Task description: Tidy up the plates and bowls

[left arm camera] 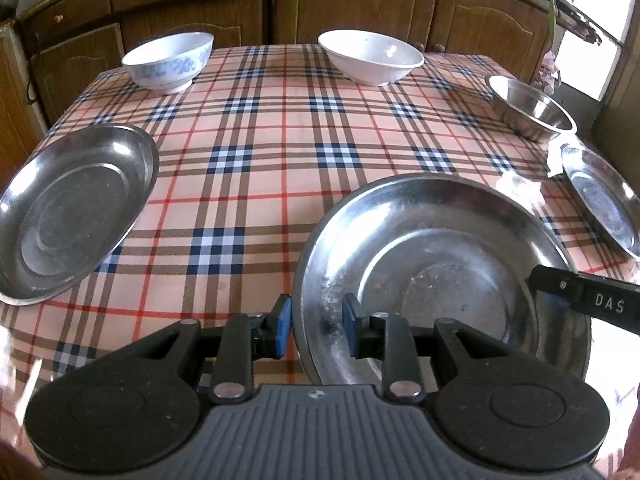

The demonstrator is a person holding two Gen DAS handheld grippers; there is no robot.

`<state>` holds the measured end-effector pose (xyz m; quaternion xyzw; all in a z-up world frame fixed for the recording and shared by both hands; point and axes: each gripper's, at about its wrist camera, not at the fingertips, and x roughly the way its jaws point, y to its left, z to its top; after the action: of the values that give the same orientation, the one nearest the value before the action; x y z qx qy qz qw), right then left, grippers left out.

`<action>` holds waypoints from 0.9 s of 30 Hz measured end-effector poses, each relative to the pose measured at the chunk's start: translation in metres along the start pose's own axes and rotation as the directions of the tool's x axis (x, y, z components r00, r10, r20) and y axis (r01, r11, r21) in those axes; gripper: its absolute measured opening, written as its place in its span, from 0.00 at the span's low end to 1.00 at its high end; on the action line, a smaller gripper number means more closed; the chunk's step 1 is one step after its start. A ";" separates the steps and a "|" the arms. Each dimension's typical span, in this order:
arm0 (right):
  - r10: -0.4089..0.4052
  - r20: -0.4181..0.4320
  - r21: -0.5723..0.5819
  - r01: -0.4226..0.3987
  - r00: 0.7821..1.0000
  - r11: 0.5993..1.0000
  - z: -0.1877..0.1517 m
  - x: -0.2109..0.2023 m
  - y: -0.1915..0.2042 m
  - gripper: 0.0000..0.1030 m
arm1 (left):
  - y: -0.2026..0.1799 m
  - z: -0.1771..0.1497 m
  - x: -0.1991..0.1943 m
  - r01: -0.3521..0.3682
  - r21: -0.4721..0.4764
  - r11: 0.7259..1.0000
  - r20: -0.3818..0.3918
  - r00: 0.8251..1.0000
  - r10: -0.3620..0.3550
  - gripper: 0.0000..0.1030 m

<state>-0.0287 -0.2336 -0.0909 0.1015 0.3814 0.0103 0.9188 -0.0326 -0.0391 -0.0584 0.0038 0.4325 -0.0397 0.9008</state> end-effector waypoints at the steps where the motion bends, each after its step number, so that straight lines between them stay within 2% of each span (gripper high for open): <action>1: -0.003 0.003 -0.001 0.003 1.000 1.000 0.000 0.000 0.000 0.30 | 0.000 0.000 0.000 0.001 -0.003 1.000 0.000 1.000 -0.001 0.28; 4: -0.008 0.018 0.000 0.008 1.000 1.000 0.002 -0.003 -0.001 0.30 | 0.001 0.001 -0.001 -0.003 -0.011 1.000 0.003 1.000 0.003 0.28; 8: -0.023 0.042 0.002 0.023 0.999 1.000 0.005 -0.010 -0.003 0.36 | 0.006 0.002 -0.004 -0.006 -0.032 0.999 0.005 1.000 0.006 0.31; 14: -0.019 0.092 -0.001 0.020 0.996 1.000 0.012 -0.025 0.000 0.62 | 0.010 0.006 -0.016 -0.011 -0.049 0.999 0.040 0.999 0.013 0.51; 17: 0.000 0.113 -0.009 0.001 0.994 1.000 0.016 -0.033 0.005 0.69 | 0.011 0.010 -0.023 -0.020 -0.055 0.998 0.053 0.998 0.023 0.62; 22: 0.013 0.129 -0.030 -0.009 0.992 1.000 0.019 -0.040 0.016 0.75 | 0.015 0.014 -0.033 -0.055 -0.055 0.997 0.075 0.995 0.059 0.79; 27: 0.038 0.120 -0.047 -0.032 0.992 0.998 0.019 -0.043 0.026 0.75 | 0.022 0.016 -0.040 -0.077 -0.058 0.995 0.085 0.993 0.082 0.83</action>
<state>-0.0442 -0.2152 -0.0427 0.0881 0.3228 0.0288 0.9419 -0.0434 -0.0154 -0.0178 -0.0053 0.3933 0.0079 0.9194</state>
